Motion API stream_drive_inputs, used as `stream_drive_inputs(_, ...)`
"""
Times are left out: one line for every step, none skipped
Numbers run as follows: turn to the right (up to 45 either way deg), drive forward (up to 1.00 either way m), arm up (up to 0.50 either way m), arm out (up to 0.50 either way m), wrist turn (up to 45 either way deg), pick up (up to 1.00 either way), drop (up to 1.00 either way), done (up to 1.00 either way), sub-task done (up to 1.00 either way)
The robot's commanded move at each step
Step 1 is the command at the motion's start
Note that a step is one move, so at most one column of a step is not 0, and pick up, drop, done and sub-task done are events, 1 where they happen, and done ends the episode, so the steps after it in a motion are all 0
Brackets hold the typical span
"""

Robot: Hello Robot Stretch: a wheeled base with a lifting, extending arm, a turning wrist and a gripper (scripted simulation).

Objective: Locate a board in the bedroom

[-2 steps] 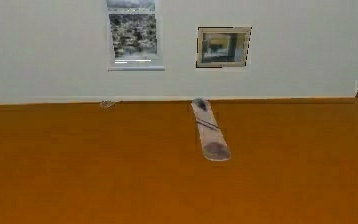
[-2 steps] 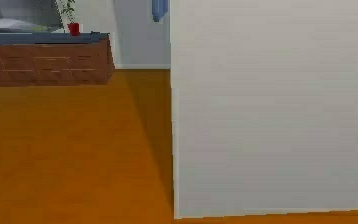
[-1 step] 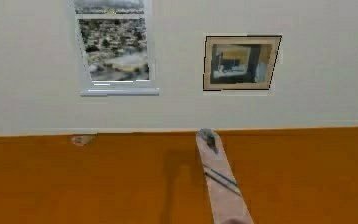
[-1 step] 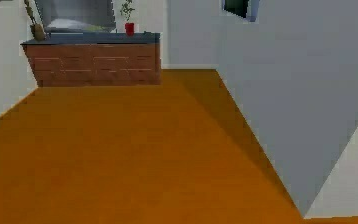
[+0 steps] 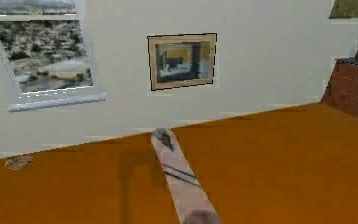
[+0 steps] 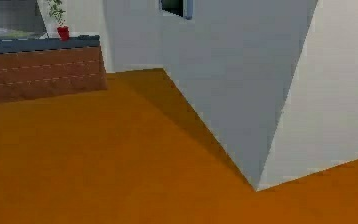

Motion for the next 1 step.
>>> stream_drive_inputs(0.0, 0.0, 0.0, 0.0, 0.0, 0.0, 0.0, 1.0, 0.0)
